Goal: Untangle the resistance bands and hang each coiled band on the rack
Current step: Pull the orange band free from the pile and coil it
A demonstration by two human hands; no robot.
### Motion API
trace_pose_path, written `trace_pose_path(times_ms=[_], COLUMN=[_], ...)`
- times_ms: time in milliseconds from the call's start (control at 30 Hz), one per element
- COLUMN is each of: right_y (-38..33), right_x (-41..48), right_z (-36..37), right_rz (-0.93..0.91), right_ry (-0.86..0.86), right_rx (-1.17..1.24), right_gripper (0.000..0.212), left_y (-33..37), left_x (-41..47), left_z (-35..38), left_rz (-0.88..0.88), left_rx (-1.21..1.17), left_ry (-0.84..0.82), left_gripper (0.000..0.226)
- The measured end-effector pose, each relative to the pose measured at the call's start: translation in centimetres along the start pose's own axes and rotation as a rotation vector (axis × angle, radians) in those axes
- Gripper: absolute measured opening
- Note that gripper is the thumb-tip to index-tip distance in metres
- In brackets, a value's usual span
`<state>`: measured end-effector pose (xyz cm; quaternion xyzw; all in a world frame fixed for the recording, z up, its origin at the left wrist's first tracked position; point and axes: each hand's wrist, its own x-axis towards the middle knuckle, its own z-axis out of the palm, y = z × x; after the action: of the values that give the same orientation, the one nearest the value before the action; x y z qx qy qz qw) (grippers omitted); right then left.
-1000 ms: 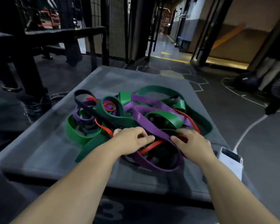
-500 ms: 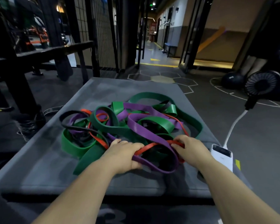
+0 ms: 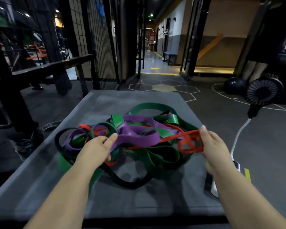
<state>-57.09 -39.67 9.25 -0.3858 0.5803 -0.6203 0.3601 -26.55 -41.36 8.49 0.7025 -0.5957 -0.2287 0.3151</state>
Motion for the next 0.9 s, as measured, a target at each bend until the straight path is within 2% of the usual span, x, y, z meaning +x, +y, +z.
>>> trace_pose_path(times_ms=[100, 200, 267, 433, 533, 567, 600, 667, 700, 833, 900], right_y=[-0.5, -0.8, -1.2, -0.1, 1.8, 2.6, 3.4, 3.5, 2.9, -1.5, -3.4], right_x=[0.0, 0.2, 0.0, 0.3, 0.7, 0.8, 0.9, 0.6, 0.5, 1.3, 2.0], right_z=[0.2, 0.1, 0.0, -0.5, 0.0, 0.3, 0.5, 1.1, 1.4, 3.0, 4.5], right_rz=[-0.052, 0.013, 0.059, 0.165, 0.285, 0.304, 0.311, 0.299, 0.289, 0.224, 0.197], right_ry=[0.036, 0.032, 0.033, 0.107, 0.115, 0.096, 0.071, -0.014, -0.078, -0.532, -0.715], right_rx=[0.121, 0.345, 0.411, 0.314, 0.156, 0.1, 0.012, -0.261, -0.428, -1.139, -1.438], right_gripper=[0.037, 0.032, 0.027, 0.025, 0.028, 0.032, 0.045, 0.077, 0.082, 0.076, 0.063], left_y=[0.1, 0.7, 1.1, 1.6, 1.6, 1.6, 1.5, 1.4, 1.4, 2.4, 3.3], left_x=[0.2, -0.3, -0.9, -2.0, -2.7, -2.9, -3.0, -3.2, -3.2, -1.9, -0.7], left_z=[0.2, 0.1, 0.1, 1.5, 3.1, 3.5, 3.9, 4.4, 4.6, 4.9, 5.0], left_rz=[-0.064, -0.095, -0.099, -0.003, 0.155, 0.199, 0.229, 0.252, 0.252, 0.252, 0.263], left_rx=[0.107, 0.268, 0.329, 0.357, 0.423, 0.451, 0.475, 0.498, 0.502, 0.436, 0.406], left_ry=[0.005, 0.073, 0.108, 0.128, 0.052, 0.028, 0.003, -0.052, -0.073, -0.103, -0.137], left_gripper=[0.047, 0.041, 0.036, 0.017, 0.029, 0.03, 0.032, 0.035, 0.036, 0.028, 0.037])
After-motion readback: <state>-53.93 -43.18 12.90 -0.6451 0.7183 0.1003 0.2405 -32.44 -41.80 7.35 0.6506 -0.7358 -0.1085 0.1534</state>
